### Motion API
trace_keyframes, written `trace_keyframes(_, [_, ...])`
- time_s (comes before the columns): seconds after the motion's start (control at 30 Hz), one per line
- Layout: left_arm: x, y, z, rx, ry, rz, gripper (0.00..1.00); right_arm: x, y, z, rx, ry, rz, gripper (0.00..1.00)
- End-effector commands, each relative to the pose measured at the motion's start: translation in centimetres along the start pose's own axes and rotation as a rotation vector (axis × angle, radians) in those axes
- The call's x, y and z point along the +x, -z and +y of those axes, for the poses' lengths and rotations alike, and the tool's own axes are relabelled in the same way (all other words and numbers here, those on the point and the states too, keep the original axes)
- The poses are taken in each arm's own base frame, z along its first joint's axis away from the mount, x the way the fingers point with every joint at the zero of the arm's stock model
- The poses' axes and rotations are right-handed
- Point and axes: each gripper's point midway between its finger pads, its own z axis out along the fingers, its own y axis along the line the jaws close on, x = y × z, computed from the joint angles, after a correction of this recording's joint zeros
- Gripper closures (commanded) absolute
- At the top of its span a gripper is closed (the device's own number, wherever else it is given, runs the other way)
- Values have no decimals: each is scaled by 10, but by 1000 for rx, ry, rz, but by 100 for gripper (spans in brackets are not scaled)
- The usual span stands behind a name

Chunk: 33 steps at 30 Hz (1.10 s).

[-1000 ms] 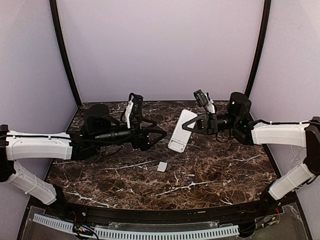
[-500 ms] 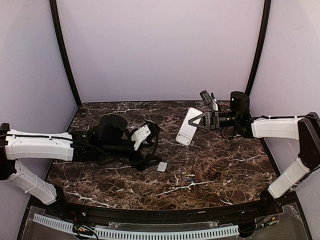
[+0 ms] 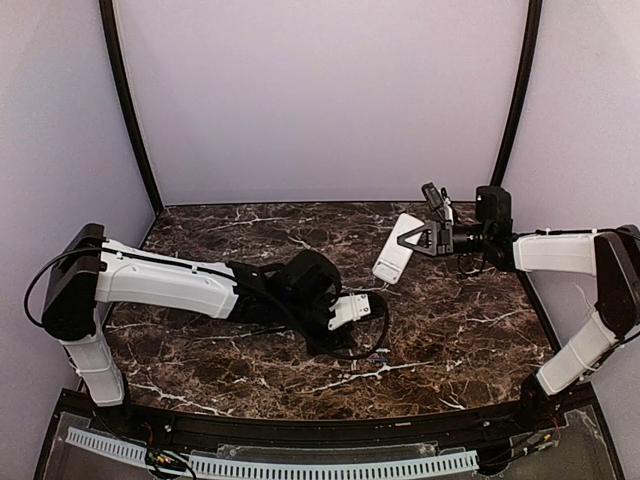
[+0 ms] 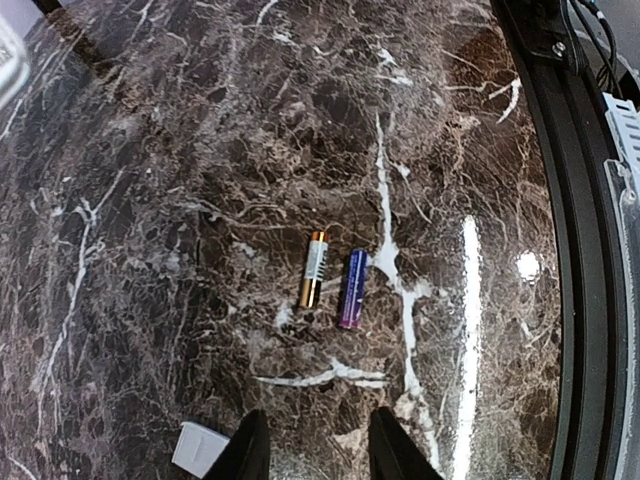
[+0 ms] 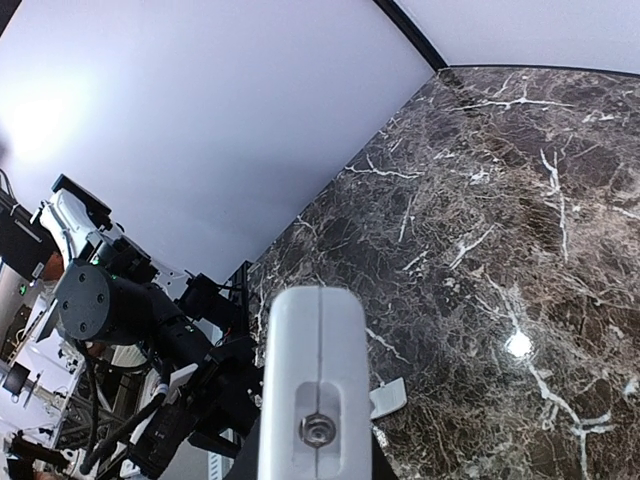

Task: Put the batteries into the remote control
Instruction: Pick up the battery from the center of the board.

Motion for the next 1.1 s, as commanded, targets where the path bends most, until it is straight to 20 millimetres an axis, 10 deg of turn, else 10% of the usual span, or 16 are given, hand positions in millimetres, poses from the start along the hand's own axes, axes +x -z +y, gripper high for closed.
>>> trace_keyframes(0.0, [-11,-8,-7,46,-77,28,68,3,10,-5,15,-6,-10,100])
trace_keyframes(0.67, [-18,-70,4,78,-118,125,78,6,36,-21,82,-16,-53,100])
trace_keyframes(1.07, [-9,-68,-22,190,-130,181,80,9,36,-24,75,-24,-53,100])
